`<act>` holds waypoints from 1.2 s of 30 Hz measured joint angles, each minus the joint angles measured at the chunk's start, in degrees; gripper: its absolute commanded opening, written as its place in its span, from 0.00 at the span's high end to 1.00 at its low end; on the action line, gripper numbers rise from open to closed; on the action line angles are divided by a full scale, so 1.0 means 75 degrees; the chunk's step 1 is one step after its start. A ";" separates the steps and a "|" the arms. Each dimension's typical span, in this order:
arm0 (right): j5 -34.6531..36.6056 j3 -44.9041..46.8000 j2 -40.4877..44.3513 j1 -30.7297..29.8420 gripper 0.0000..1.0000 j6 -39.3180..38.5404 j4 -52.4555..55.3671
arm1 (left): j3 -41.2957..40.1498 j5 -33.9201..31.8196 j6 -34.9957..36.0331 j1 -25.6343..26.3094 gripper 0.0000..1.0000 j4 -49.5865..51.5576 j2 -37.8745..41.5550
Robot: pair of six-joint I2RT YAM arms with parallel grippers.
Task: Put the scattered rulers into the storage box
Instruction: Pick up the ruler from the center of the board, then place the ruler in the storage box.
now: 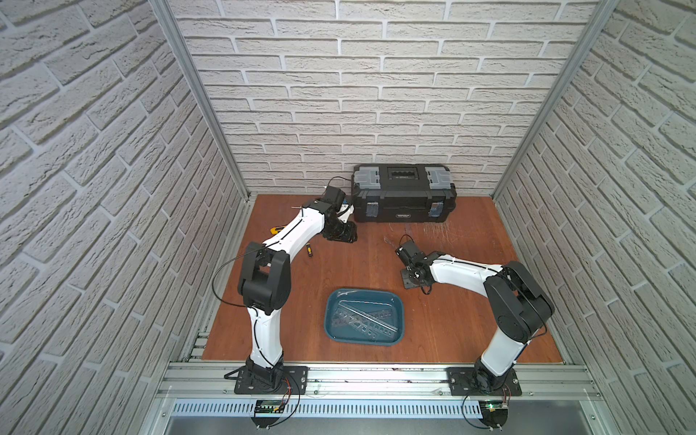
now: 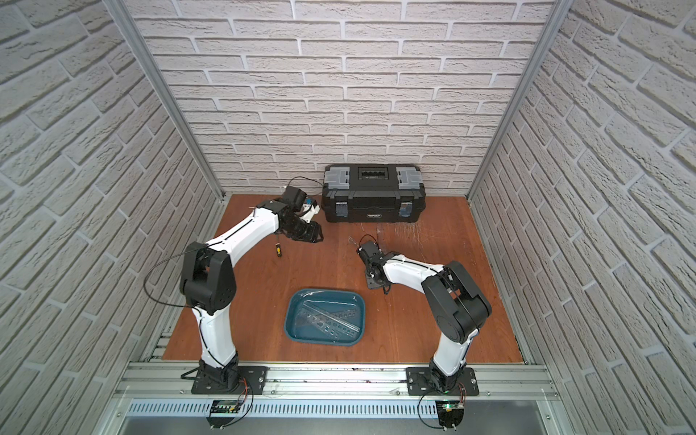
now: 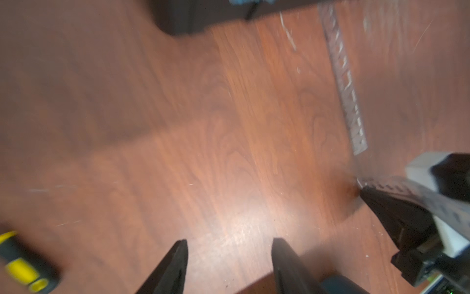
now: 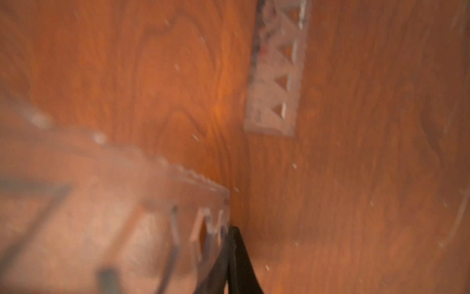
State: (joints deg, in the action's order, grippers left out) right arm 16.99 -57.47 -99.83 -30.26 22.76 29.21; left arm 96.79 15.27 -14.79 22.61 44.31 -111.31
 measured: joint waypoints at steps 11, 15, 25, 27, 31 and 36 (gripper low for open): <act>0.0417 -0.0323 0.1075 -0.0845 0.98 -0.0283 0.1816 | 0.0114 0.0000 0.0087 -0.0382 0.42 0.0323 0.0405; 0.0539 -0.0685 0.1562 -0.1378 0.98 -0.0335 0.2384 | 0.0114 0.0035 0.0082 -0.0586 0.42 0.0329 0.0463; 0.0504 -0.1396 0.1988 -0.2801 0.98 -0.0140 0.3733 | 0.0000 0.0038 -0.0003 -0.0962 0.41 0.0347 0.1154; 0.0493 -0.1486 0.1970 -0.3098 0.98 -0.0050 0.3905 | -0.0117 0.0038 -0.0029 -0.0994 0.41 0.0347 0.1311; 0.0498 -0.1600 0.1769 -0.3640 0.98 0.0172 0.4109 | -0.0460 0.0058 -0.0052 -0.1008 0.41 0.0344 0.1580; 0.0542 -0.1743 0.1157 -0.4141 0.98 0.0402 0.4252 | -0.0935 0.0067 -0.0070 -0.1011 0.40 0.0323 0.1853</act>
State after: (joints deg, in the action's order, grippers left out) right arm 21.06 -70.54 -91.15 -61.32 25.78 61.10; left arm 89.78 15.77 -15.31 15.03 46.74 -97.41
